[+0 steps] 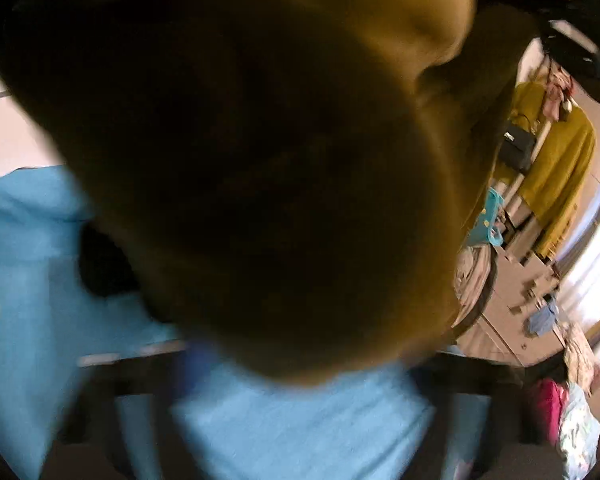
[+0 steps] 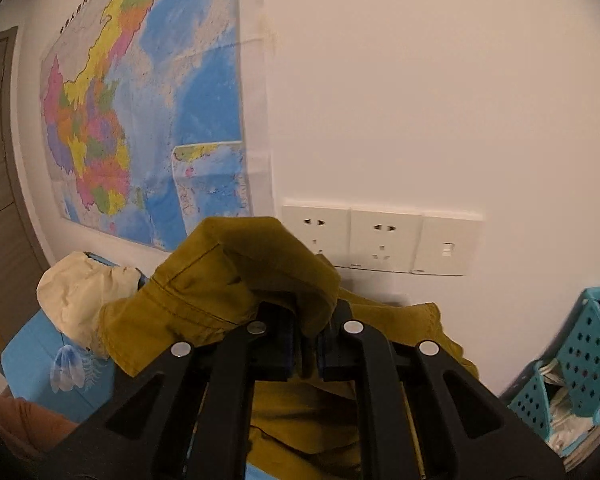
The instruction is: Fold large clothes
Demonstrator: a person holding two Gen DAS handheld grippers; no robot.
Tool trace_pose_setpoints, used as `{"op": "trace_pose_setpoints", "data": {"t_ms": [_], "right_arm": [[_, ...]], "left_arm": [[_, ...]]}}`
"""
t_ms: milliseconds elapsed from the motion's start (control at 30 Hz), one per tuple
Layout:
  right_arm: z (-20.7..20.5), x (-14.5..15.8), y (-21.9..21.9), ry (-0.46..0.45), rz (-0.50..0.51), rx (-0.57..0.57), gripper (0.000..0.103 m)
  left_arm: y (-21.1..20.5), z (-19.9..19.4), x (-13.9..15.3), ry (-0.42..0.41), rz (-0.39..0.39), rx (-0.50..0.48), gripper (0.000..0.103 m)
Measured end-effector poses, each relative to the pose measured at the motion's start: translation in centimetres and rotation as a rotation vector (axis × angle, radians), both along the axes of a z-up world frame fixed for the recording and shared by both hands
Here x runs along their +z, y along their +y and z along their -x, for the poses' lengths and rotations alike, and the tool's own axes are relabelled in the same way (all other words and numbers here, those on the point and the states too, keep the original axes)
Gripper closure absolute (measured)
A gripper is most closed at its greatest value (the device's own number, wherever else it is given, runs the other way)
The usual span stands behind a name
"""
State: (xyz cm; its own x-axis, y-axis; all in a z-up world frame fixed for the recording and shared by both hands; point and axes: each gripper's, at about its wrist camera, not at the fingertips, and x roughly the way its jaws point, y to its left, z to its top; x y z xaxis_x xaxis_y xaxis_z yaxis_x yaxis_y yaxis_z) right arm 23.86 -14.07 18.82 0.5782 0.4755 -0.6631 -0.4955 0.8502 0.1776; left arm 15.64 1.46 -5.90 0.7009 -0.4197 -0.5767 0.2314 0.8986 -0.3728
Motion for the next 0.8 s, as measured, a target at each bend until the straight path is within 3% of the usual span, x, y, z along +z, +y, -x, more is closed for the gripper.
{"op": "trace_pose_setpoints", "data": {"t_ms": [33,67,233,400,500,633,800], "right_arm": [[0.3,0.6,-0.8,-0.009,-0.006,-0.024,0.096],[0.6,1.4,-1.7,-0.022,-0.009,-0.048,0.096],[4.1,9.5,-6.5,-0.181,-0.083,-0.137,0.097],[10.1,20.2,-8.0,-0.396,-0.091,-0.124,0.097],[13.6,24.4,-8.8,-0.471,-0.117,-0.116,0.097],[17.7,26.9,-9.1,-0.505,-0.140,-0.087,0.097],[22.0,26.9,-8.5,-0.481,-0.217,0.001,0.097]], "left_arm": [[0.1,-1.3,-0.2,0.075,0.028,-0.027,0.100],[0.4,-1.5,0.1,0.076,0.040,-0.024,0.100],[1.1,1.1,8.9,-0.186,0.020,-0.041,0.101],[2.4,4.8,19.8,-0.390,0.025,-0.034,0.101],[3.0,8.6,25.3,-0.518,0.016,-0.003,0.101],[5.3,16.0,31.0,-0.682,-0.051,0.086,0.101],[7.5,27.1,33.8,-0.790,-0.218,0.183,0.101]]}}
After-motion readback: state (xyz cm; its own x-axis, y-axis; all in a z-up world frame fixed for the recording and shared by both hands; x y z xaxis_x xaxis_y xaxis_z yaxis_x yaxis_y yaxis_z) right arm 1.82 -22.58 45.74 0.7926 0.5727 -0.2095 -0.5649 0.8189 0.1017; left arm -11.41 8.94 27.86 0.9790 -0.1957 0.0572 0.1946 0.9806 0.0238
